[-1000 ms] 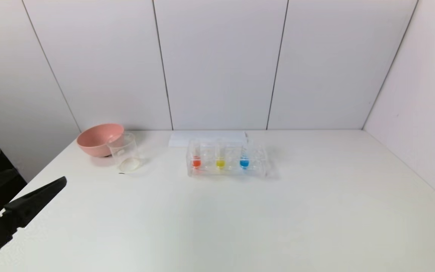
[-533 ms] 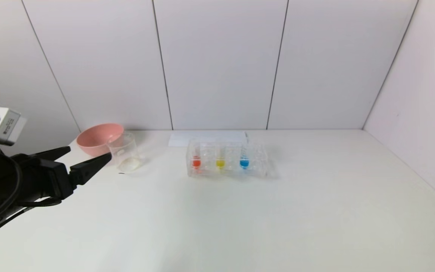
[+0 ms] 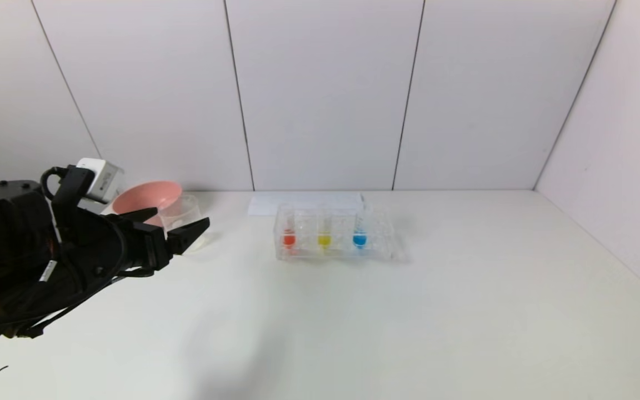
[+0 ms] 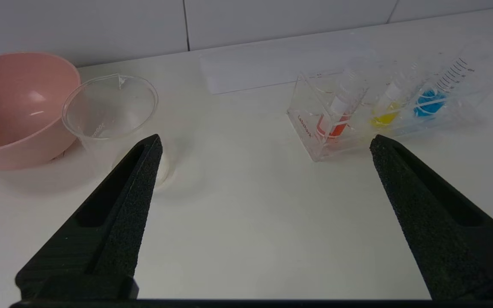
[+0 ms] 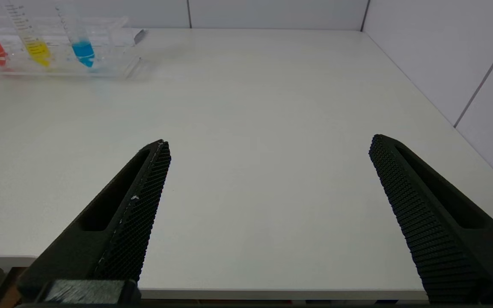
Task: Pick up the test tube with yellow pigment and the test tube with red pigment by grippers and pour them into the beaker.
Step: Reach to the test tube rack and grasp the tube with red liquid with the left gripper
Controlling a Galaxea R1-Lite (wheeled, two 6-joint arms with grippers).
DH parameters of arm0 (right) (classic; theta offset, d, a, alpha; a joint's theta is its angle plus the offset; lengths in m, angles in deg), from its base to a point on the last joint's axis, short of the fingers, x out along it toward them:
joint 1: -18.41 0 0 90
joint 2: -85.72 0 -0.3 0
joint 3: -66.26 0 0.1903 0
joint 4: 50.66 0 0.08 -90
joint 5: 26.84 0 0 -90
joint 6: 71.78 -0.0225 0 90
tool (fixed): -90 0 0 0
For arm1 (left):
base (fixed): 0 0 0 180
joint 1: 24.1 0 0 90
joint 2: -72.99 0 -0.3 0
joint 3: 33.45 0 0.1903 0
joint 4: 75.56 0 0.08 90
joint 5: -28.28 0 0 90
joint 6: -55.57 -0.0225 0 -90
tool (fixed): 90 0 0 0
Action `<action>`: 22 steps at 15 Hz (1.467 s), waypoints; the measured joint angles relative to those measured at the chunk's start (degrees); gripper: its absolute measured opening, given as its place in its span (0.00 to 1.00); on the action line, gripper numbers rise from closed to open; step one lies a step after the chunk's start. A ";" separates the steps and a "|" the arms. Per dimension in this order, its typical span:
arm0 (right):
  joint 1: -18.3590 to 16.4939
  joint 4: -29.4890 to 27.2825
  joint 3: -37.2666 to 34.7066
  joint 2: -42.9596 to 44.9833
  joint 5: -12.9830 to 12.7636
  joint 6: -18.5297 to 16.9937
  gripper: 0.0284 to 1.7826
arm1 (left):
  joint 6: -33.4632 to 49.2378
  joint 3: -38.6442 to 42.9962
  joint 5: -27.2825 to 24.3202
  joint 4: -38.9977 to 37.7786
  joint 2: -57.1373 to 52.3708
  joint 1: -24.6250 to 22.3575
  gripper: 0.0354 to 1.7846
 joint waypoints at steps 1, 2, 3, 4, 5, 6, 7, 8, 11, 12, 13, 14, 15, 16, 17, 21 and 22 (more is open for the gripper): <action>0.00 0.02 0.00 0.00 0.00 0.00 0.95 | -0.06 -0.16 0.89 -3.13 2.58 0.83 0.95; 0.00 0.00 0.00 0.00 0.00 0.00 0.95 | -0.10 -0.35 1.94 -6.56 5.05 1.83 0.95; 0.00 0.00 0.00 0.00 -0.02 0.00 0.95 | -0.12 -0.60 2.79 -9.62 7.34 2.79 0.95; 0.00 0.00 0.00 0.00 -0.02 0.00 0.95 | -0.15 -0.88 3.54 -12.35 9.40 3.89 0.95; 0.00 0.00 0.00 0.00 0.00 0.00 0.95 | -0.15 -1.29 3.97 -14.52 11.17 5.10 0.95; 0.00 0.00 0.00 0.00 0.02 0.00 0.95 | -0.12 -1.62 4.11 -15.26 12.48 6.01 0.95; 0.00 0.00 0.00 0.00 0.02 0.00 0.95 | -0.15 -1.90 4.22 -15.32 13.64 7.00 0.95; 0.00 0.00 0.00 0.00 0.02 0.00 0.95 | -0.15 -2.21 4.44 -15.41 14.56 7.91 0.95; 0.00 0.00 0.00 0.00 0.02 0.00 0.95 | -0.12 -3.28 7.25 -15.49 16.62 10.31 0.95; 0.00 0.00 0.00 0.00 0.00 0.00 0.95 | -0.04 -3.61 8.30 -15.54 17.34 11.22 0.95; 0.00 0.00 0.00 0.00 0.02 0.00 0.95 | 0.05 -3.89 9.20 -15.90 18.25 12.08 0.95; 0.00 0.00 0.00 0.00 0.00 0.00 0.95 | 0.13 -4.05 9.80 -17.27 19.24 12.79 0.95; 0.00 0.00 0.00 0.00 0.00 0.00 0.95 | 0.11 -4.13 10.25 -18.97 20.24 13.29 0.95; 0.00 0.00 0.00 0.00 0.02 0.00 0.95 | 0.10 -4.18 10.93 -21.47 21.69 13.81 0.95; 0.00 0.00 0.00 0.00 0.02 0.00 0.95 | 0.07 -4.29 11.87 -24.11 23.34 14.31 0.95; 0.00 0.00 0.00 0.00 0.02 0.00 0.95 | 0.05 -5.68 13.71 -28.99 28.89 16.04 0.95; 0.00 0.00 0.00 0.00 0.00 0.00 0.95 | 0.05 -6.21 13.82 -28.94 29.75 16.29 0.95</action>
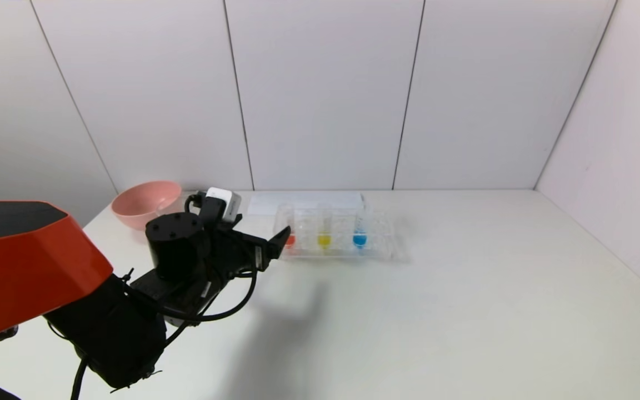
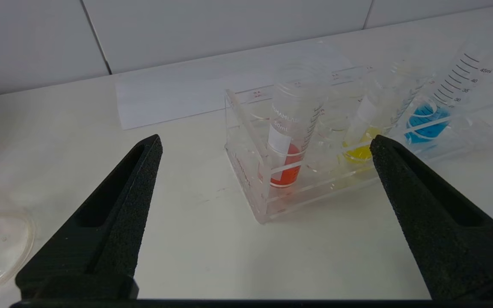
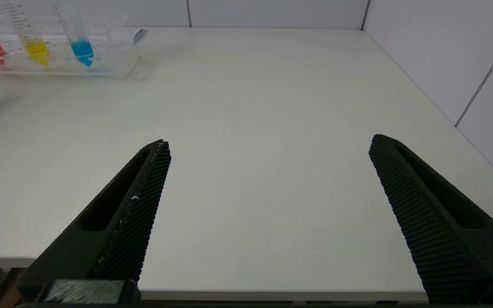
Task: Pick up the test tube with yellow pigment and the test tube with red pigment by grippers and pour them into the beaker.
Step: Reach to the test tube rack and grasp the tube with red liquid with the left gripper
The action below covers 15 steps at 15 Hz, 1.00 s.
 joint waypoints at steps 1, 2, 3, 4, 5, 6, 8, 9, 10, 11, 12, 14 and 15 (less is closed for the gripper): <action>0.00 0.00 0.00 0.00 0.00 0.00 0.95 | -0.02 -0.57 0.00 0.06 0.83 0.15 0.95; 0.00 0.00 0.00 0.00 -0.02 0.00 0.95 | 0.00 -1.07 0.00 0.09 1.46 0.23 0.95; 0.00 0.00 0.00 0.00 0.02 0.00 0.95 | -0.02 -1.71 0.01 0.11 2.17 0.32 0.95; 0.00 0.00 0.00 0.00 0.00 0.00 0.95 | -0.02 -2.43 0.01 0.24 2.83 0.39 0.95; 0.00 0.00 0.00 0.00 0.00 0.00 0.95 | -0.02 -3.19 0.01 0.50 3.30 0.43 0.95; 0.00 0.00 0.00 0.00 -0.02 0.00 0.95 | 0.02 -4.16 0.12 1.44 3.83 0.52 0.95; 0.00 0.00 0.00 0.00 -0.02 0.00 0.95 | 0.09 -6.19 1.83 4.11 4.51 0.78 0.95; 0.00 0.00 0.00 0.00 0.00 0.00 0.95 | 0.16 -7.19 2.88 5.11 4.82 1.05 0.95; 0.00 0.00 0.00 0.00 0.00 0.00 0.95 | 0.20 -8.62 3.67 5.73 5.14 1.28 0.95; 0.00 0.00 0.00 0.00 0.00 0.00 0.95 | 0.24 -9.84 3.95 6.07 5.57 1.55 0.95; 0.00 0.00 0.00 0.00 0.02 0.00 0.95 | 0.24 -11.08 4.04 6.17 6.10 1.79 0.95; 0.00 0.00 0.00 0.00 0.00 0.00 0.95 | 0.27 -12.81 4.11 6.95 6.94 2.12 0.95; 0.00 0.00 0.00 0.00 0.02 0.00 0.95 | 0.39 -13.51 4.17 7.96 7.17 2.27 0.95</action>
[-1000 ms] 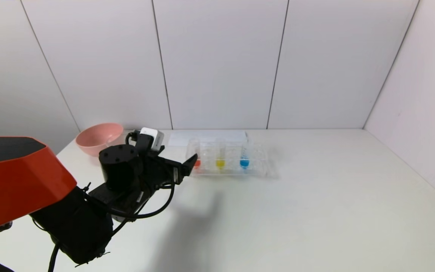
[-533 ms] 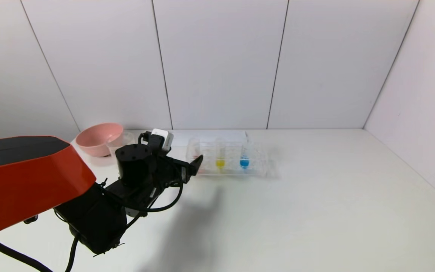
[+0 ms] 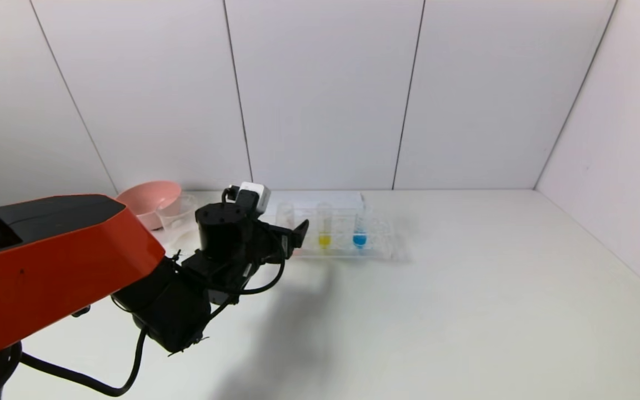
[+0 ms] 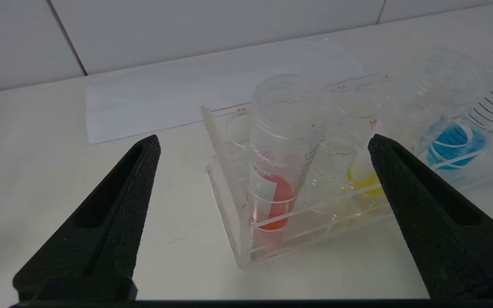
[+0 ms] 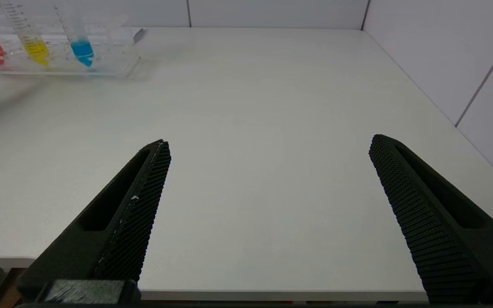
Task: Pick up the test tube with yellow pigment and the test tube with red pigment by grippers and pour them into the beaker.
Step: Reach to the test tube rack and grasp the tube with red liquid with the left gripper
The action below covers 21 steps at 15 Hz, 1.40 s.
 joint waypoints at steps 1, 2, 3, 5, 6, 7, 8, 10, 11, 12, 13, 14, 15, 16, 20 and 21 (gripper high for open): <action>0.00 0.00 0.00 0.00 -0.02 0.00 0.95 | 0.16 -0.71 0.13 0.89 0.20 0.06 0.95; 0.00 0.00 0.00 0.00 -0.05 0.00 0.95 | 0.30 -1.16 0.27 1.30 0.41 0.06 0.95; 0.00 0.00 0.00 0.00 -0.02 0.00 0.95 | 0.57 -1.60 0.35 1.38 0.71 0.11 0.95; 0.00 0.00 0.00 0.00 -0.02 0.00 0.95 | 0.83 -2.30 1.77 1.06 1.40 0.16 0.95; 0.00 0.00 0.00 0.00 0.00 0.00 0.95 | 0.83 -2.67 3.11 0.98 1.79 0.28 0.95; 0.00 0.00 0.00 0.00 -0.02 0.00 0.95 | 0.88 -2.84 3.52 0.94 2.10 0.44 0.95; 0.00 0.00 0.00 0.00 -0.02 0.00 0.95 | 0.88 -2.94 3.63 0.78 2.39 0.55 0.95; 0.00 0.00 0.00 0.00 -0.02 0.00 0.95 | 0.85 -3.13 3.67 -0.32 2.94 0.59 0.95; 0.00 0.00 0.00 0.00 -0.02 0.00 0.95 | 0.82 -3.22 3.72 -1.16 3.30 0.61 0.95; 0.00 0.00 0.00 0.00 0.00 0.00 0.95 | 0.82 -3.27 3.72 -1.62 3.61 0.63 0.95; 0.00 0.00 0.00 0.00 -0.02 0.00 0.95 | 0.82 -3.33 3.72 -1.76 3.89 0.63 0.95; 0.00 0.00 0.00 0.00 -0.02 0.00 0.95 | 0.82 -3.35 3.69 -1.78 4.07 0.63 0.95; 0.00 0.00 0.00 0.00 -0.02 0.00 0.95 | 0.88 -3.36 3.77 -1.78 4.21 0.63 0.95; 0.00 0.00 0.00 0.00 0.00 0.00 0.95 | 0.90 -3.36 3.80 -1.78 4.29 0.63 0.95; 0.00 0.00 0.00 0.00 -0.02 0.00 0.95 | 0.82 -3.63 3.63 -1.82 4.52 0.63 0.90; 0.00 0.00 0.00 0.00 0.01 0.00 0.95 | 0.79 -3.74 3.61 -1.82 4.57 0.68 0.85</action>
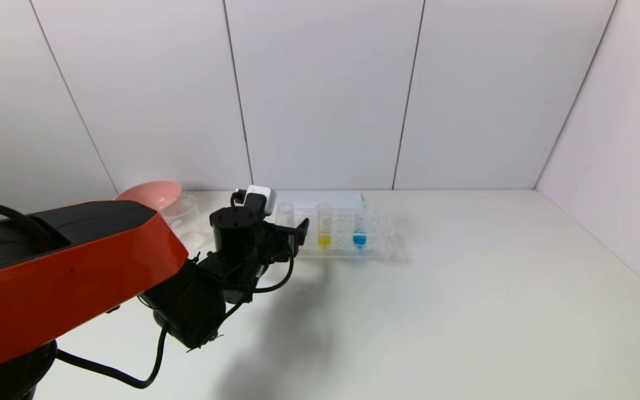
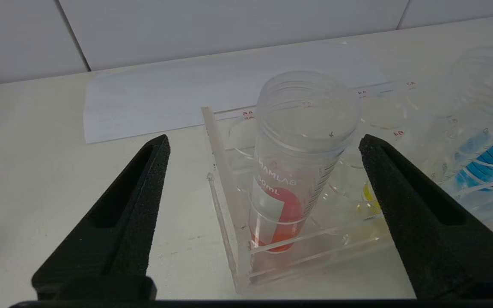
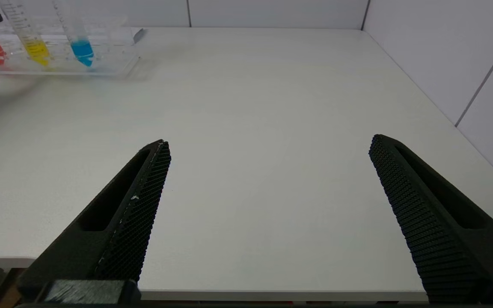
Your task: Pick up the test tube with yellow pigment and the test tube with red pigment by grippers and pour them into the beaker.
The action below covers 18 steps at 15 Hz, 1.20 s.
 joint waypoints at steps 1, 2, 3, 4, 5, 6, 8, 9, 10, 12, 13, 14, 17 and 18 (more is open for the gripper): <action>0.00 0.02 0.00 0.00 -0.01 0.00 0.95 | 0.00 -0.02 0.00 0.00 0.05 0.01 0.79; 0.00 0.00 0.00 0.00 -0.01 0.00 0.95 | 0.02 -0.06 -0.02 0.02 0.09 0.04 0.71; 0.00 0.00 0.00 0.00 -0.04 0.00 0.95 | 0.02 -0.06 -0.02 0.00 0.11 0.04 0.62; 0.00 0.00 0.00 0.00 0.00 0.00 0.95 | -0.02 -0.06 -0.02 0.02 0.11 0.04 0.51; 0.00 0.00 0.00 0.00 -0.04 0.00 0.95 | 0.00 -0.09 -0.02 0.02 0.13 0.04 0.39; 0.00 0.00 0.00 0.00 -0.04 0.00 0.95 | 0.00 -0.09 -0.11 0.02 0.16 0.12 0.30; 0.00 0.00 0.00 0.00 -0.04 0.00 0.95 | 0.02 -0.09 -0.09 0.02 0.13 0.06 0.24; 0.00 0.00 0.00 0.00 -0.01 0.00 0.95 | 0.02 -0.09 -0.11 0.02 0.13 0.06 0.23; 0.00 0.00 0.00 0.00 -0.06 0.00 0.95 | 0.00 -0.09 -0.09 0.02 0.11 0.06 0.23; 0.00 0.00 0.00 0.00 -0.01 0.00 0.95 | 0.00 -0.09 -0.06 0.04 0.11 0.06 0.23; 0.00 0.00 0.00 0.00 -0.04 0.00 0.95 | 0.02 -0.09 -0.05 0.04 0.11 0.06 0.23; 0.00 0.00 0.00 0.00 -0.01 0.00 0.95 | 0.04 -0.09 -0.05 0.04 0.09 0.04 0.23; 0.00 0.00 0.00 0.00 -0.04 0.00 0.95 | 0.02 -0.09 -0.05 0.04 -0.11 0.01 0.23; 0.00 0.00 0.00 0.00 -0.04 0.00 0.95 | -0.11 -0.16 0.06 0.06 -0.22 0.04 0.23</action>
